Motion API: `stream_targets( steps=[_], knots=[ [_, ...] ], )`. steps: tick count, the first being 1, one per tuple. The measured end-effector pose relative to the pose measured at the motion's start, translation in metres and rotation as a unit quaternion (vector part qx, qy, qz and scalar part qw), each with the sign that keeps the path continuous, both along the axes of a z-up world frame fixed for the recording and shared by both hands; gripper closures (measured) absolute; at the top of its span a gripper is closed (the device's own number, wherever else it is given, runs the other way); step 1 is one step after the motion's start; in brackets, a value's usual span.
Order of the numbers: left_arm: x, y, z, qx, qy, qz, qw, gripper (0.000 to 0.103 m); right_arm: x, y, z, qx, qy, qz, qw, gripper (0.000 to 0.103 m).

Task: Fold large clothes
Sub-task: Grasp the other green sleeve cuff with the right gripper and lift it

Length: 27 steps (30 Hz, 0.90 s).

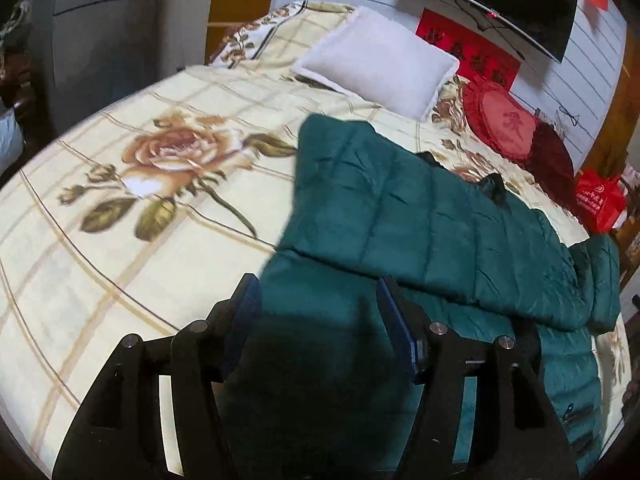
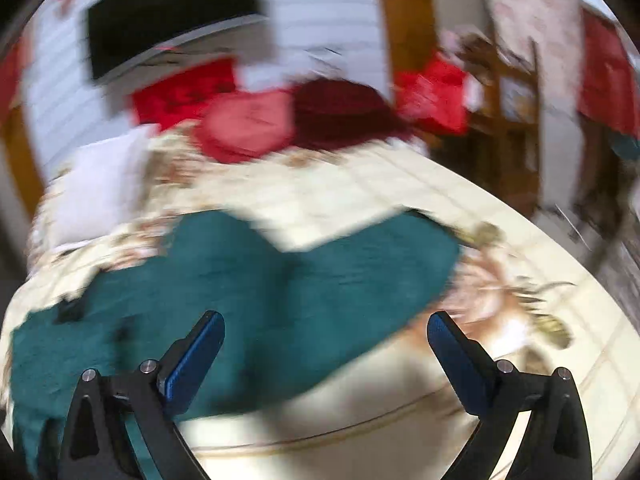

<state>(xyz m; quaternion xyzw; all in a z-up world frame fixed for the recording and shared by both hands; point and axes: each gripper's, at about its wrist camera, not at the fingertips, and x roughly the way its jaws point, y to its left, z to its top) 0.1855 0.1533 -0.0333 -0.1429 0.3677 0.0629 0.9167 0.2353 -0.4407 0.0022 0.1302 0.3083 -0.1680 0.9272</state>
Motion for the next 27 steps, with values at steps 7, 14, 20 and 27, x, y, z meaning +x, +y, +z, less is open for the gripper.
stream_targets(
  steps=[7,14,20,27],
  knots=[
    [0.008,-0.015,-0.002,0.013,0.009,-0.022,0.9996,0.042,0.024,-0.138,-0.037,0.124,0.012,-0.059,0.99,0.017],
    [0.01,-0.004,-0.008,-0.009,0.023,-0.004,0.9997,0.042,0.049,-0.151,-0.063,0.152,0.0,-0.037,0.988,0.037],
    [0.012,-0.009,-0.011,-0.001,0.032,-0.009,0.9994,0.042,0.072,-0.141,-0.066,0.138,0.007,-0.004,0.99,0.081],
    [0.014,-0.003,-0.019,-0.006,0.05,0.002,0.9987,0.042,0.008,-0.129,-0.029,0.1,-0.045,-0.046,0.993,0.092]
  ],
)
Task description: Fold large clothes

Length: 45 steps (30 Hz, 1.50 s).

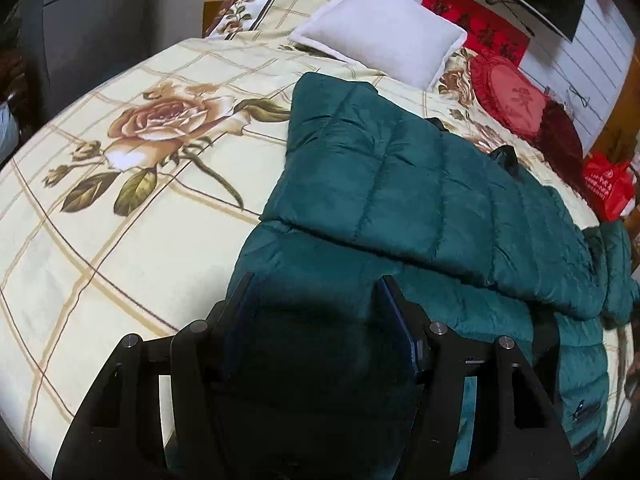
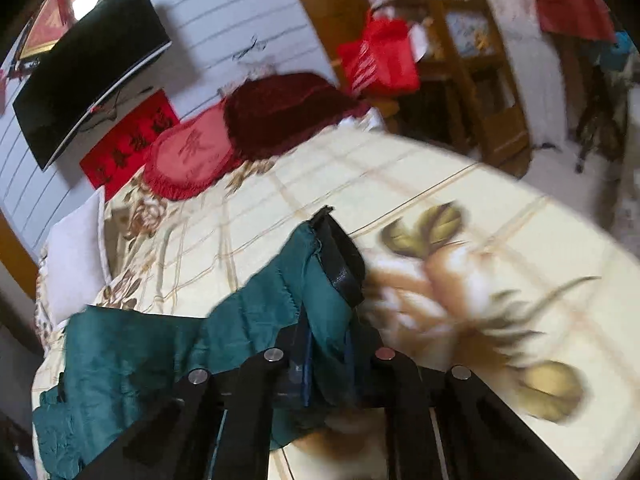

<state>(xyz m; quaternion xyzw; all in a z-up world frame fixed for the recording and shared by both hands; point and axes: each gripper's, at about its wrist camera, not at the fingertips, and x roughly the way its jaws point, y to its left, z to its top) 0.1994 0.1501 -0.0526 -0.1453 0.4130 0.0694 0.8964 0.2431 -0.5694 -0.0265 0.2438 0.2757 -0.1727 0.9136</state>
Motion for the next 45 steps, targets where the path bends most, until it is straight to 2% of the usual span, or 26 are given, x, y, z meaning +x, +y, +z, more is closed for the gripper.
stream_targets(
  steps=[4,7,10,14,18,21,25,27,29,32,35,38,43,45],
  knots=[
    [-0.003,0.006,0.001,-0.015,0.0,0.009,0.9998,0.042,-0.056,-0.011,0.046,-0.036,-0.008,-0.064,0.997,0.092],
    [-0.003,0.005,0.004,-0.019,0.001,0.003,0.9998,0.042,-0.083,-0.016,0.08,-0.052,-0.008,-0.078,0.996,0.092],
    [-0.004,0.004,0.006,-0.022,0.0,0.001,0.9998,0.042,-0.092,0.002,0.108,-0.078,-0.018,-0.062,0.995,0.092],
    [-0.006,0.009,0.008,-0.03,0.0,0.007,0.9995,0.042,-0.071,0.071,0.124,-0.087,-0.044,0.009,0.995,0.092],
    [-0.004,0.013,0.012,-0.034,-0.004,0.014,0.9993,0.042,-0.036,0.168,0.105,-0.065,-0.065,0.11,0.99,0.092],
    [-0.002,0.012,0.015,-0.035,-0.007,0.01,0.9993,0.042,-0.016,0.254,0.076,-0.041,-0.076,0.193,0.977,0.092],
    [0.003,0.004,0.018,-0.038,-0.013,-0.02,0.999,0.042,0.0,0.355,0.029,-0.037,-0.065,0.28,0.957,0.092],
    [0.005,-0.003,0.019,-0.038,-0.015,-0.038,0.9984,0.042,0.006,0.38,0.007,-0.024,-0.048,0.298,0.953,0.092],
    [0.008,-0.012,0.02,-0.042,-0.019,-0.063,0.9969,0.042,0.009,0.395,-0.01,-0.012,-0.038,0.307,0.951,0.092],
    [0.018,-0.026,0.026,-0.076,-0.036,-0.115,0.9898,0.042,0.007,0.404,-0.01,-0.001,-0.053,0.313,0.948,0.092],
    [0.029,-0.045,0.036,-0.086,-0.034,-0.149,0.9845,0.042,0.01,0.421,-0.018,-0.02,-0.025,0.327,0.945,0.092],
    [0.045,-0.072,0.047,-0.113,-0.03,-0.204,0.972,0.042,0.016,0.425,-0.026,-0.024,0.009,0.343,0.939,0.092],
    [0.08,-0.128,0.052,-0.133,0.007,-0.269,0.9539,0.042,0.015,0.421,-0.026,-0.018,0.009,0.336,0.942,0.091],
    [0.091,-0.152,0.046,-0.136,0.029,-0.299,0.9442,0.042,0.012,0.416,-0.025,-0.014,0.004,0.335,0.942,0.09]
  ],
)
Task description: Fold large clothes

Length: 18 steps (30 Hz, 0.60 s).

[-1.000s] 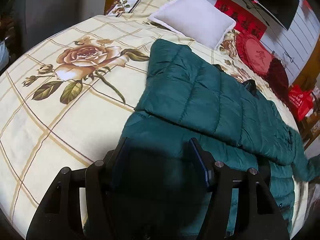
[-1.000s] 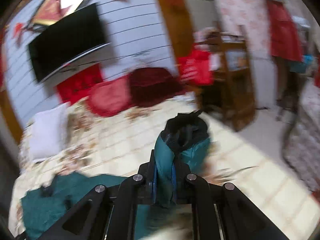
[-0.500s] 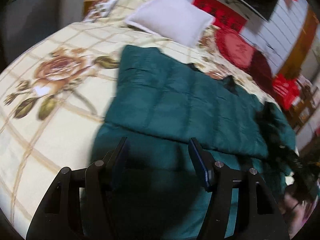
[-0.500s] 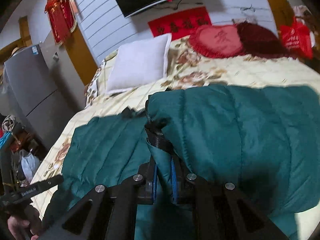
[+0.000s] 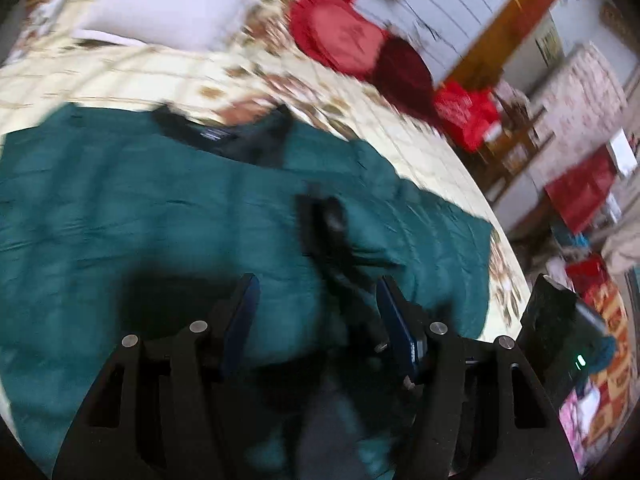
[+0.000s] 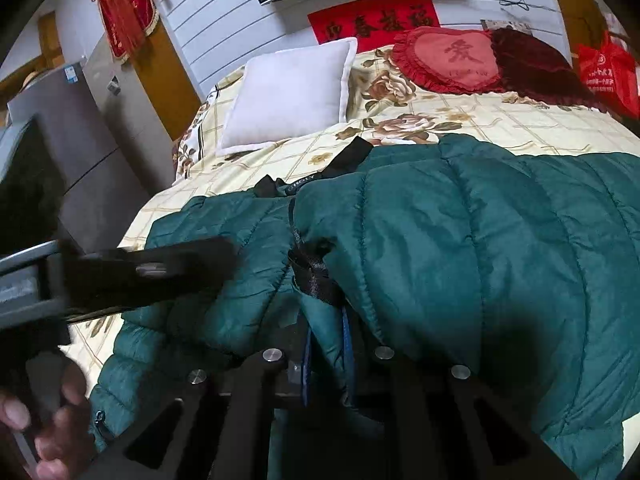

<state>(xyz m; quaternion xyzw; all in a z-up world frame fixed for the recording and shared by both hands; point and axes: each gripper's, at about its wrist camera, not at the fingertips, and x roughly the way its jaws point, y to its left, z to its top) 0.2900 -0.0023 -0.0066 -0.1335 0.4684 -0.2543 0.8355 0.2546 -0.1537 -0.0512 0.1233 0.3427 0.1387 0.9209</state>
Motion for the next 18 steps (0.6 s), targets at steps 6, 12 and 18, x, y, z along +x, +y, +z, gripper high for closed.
stream_targets(
  steps=[6,12,18],
  knots=[
    [0.01,-0.029,-0.01,-0.012,0.031,-0.026,0.9991,0.042,-0.012,0.0,0.01,-0.012,-0.016,0.023,1.0,0.082],
    [0.018,-0.032,-0.015,-0.019,0.049,-0.016,0.9985,0.042,-0.015,-0.011,0.01,0.015,-0.013,0.032,0.999,0.063],
    [0.015,-0.036,-0.017,-0.007,0.041,-0.01,0.9991,0.042,-0.035,-0.026,0.027,0.001,-0.033,0.028,0.999,0.04]
  ],
)
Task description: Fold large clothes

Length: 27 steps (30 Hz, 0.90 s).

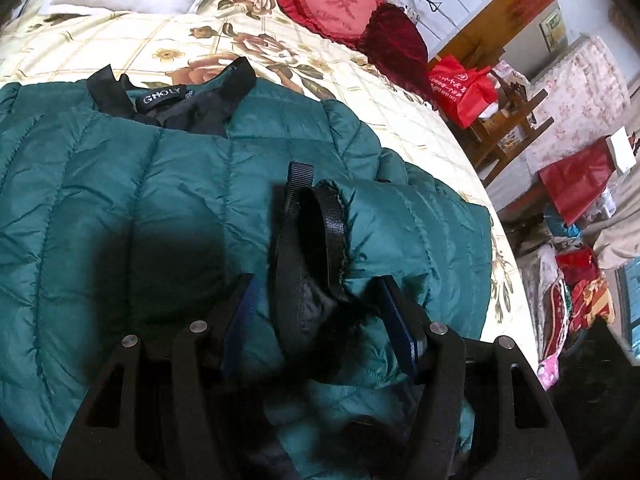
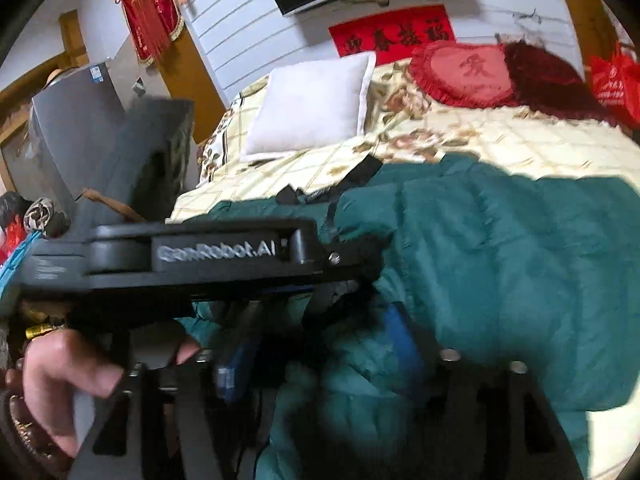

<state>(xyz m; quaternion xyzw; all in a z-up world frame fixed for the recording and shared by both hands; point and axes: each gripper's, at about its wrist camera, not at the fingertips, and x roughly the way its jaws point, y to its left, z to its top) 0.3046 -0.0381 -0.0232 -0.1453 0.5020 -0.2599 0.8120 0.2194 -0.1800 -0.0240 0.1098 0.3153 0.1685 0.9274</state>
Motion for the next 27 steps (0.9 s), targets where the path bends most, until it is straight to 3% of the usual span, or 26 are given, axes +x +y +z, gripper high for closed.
stream_targets(
  steps=[4,7,11,14,17,23,24,26,27],
  knots=[
    [-0.002,-0.007,-0.002,0.005,-0.005,0.002,1.0,0.042,-0.016,-0.032,0.011,-0.034,-0.001,-0.087,0.996,0.037],
    [-0.006,-0.015,-0.003,0.005,-0.009,0.003,0.9999,0.042,-0.019,-0.059,0.01,-0.087,0.021,-0.184,0.979,0.037],
    [-0.005,-0.027,-0.005,0.01,-0.01,0.004,0.9999,0.042,-0.022,-0.106,0.01,-0.079,0.049,-0.291,0.952,0.037],
    [-0.004,-0.035,-0.005,0.019,-0.015,0.005,0.9997,0.042,-0.011,-0.123,0.001,-0.088,0.079,-0.3,0.947,0.036],
    [-0.006,-0.04,-0.005,0.012,-0.02,0.001,0.9997,0.042,-0.006,-0.129,-0.012,-0.077,0.097,-0.292,0.948,0.036],
    [-0.019,-0.054,0.001,0.011,-0.052,-0.031,0.9981,0.042,-0.003,-0.126,-0.016,-0.086,0.092,-0.284,0.95,0.035],
    [-0.022,-0.058,0.004,0.024,-0.068,-0.03,0.9969,0.045,-0.002,-0.127,-0.018,-0.084,0.093,-0.283,0.951,0.035],
    [-0.023,-0.064,0.005,0.058,-0.087,-0.02,0.9943,0.077,-0.002,-0.127,-0.019,-0.081,0.094,-0.282,0.951,0.035],
    [-0.022,-0.065,0.005,0.062,-0.086,-0.015,0.9943,0.086,-0.002,-0.128,-0.02,-0.079,0.095,-0.28,0.952,0.035]
  ],
)
